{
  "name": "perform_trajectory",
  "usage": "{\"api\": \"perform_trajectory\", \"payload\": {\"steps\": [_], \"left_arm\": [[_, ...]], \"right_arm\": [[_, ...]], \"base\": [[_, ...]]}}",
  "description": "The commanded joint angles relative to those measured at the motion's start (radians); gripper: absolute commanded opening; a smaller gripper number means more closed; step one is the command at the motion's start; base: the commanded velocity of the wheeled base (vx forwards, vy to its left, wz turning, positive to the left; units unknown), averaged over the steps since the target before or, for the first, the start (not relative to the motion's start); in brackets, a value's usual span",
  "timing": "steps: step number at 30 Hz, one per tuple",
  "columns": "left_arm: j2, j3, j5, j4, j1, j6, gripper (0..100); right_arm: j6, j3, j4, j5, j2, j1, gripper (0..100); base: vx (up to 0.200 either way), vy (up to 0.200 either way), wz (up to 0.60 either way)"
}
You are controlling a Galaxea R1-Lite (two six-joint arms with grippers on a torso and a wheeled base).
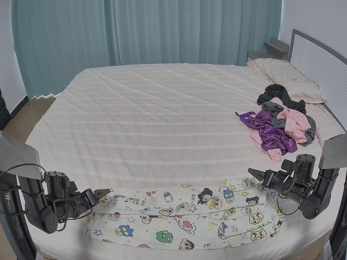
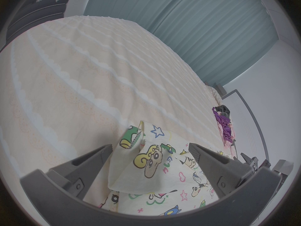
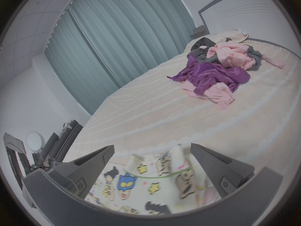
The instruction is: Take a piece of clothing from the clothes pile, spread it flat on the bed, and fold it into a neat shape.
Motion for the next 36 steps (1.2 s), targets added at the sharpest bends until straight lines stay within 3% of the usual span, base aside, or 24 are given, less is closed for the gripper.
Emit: {"api": "perform_trajectory", "payload": {"steps": [1, 6, 12, 14, 21, 25, 29, 32, 36], "left_arm": [[0.004, 0.000, 0.000, 0.000, 0.000, -0.001, 100], [0.006, -0.002, 0.000, 0.000, 0.000, -0.001, 100], [0.004, -0.002, 0.001, 0.000, 0.000, -0.001, 100], [0.004, 0.000, 0.001, 0.000, 0.000, -0.001, 100], [-0.034, -0.005, 0.017, -0.008, 0.003, 0.006, 100], [-0.131, -0.010, 0.032, -0.014, 0.011, 0.006, 100], [-0.189, -0.060, 0.072, 0.004, 0.005, 0.010, 100], [-0.263, -0.241, 0.102, 0.293, -0.022, 0.010, 100], [-0.310, -0.456, 0.081, 0.773, -0.028, 0.015, 100]], "right_arm": [[0.073, 0.020, 0.004, -0.047, -0.036, 0.108, 100], [0.143, 0.000, 0.006, -0.077, 0.051, 0.173, 100], [0.157, -0.016, -0.019, -0.097, 0.171, 0.139, 100], [0.183, -0.009, -0.046, -0.131, 0.180, 0.114, 100], [0.232, 0.034, -0.049, -0.249, 0.097, 0.107, 100], [0.294, 0.073, -0.049, -0.258, 0.015, 0.134, 100], [0.303, 0.110, -0.051, -0.257, -0.005, 0.134, 100], [0.354, 0.124, -0.049, -0.258, -0.004, 0.134, 100], [0.364, 0.149, -0.051, -0.260, 0.015, 0.147, 100]], "base": [[0.000, 0.000, 0.00], [0.000, 0.000, 0.00], [0.000, 0.000, 0.00], [0.000, 0.000, 0.00], [0.000, 0.000, 0.00], [0.000, 0.000, 0.00], [0.000, 0.000, 0.00], [0.000, 0.000, 0.00], [0.000, 0.000, 0.00]]}}
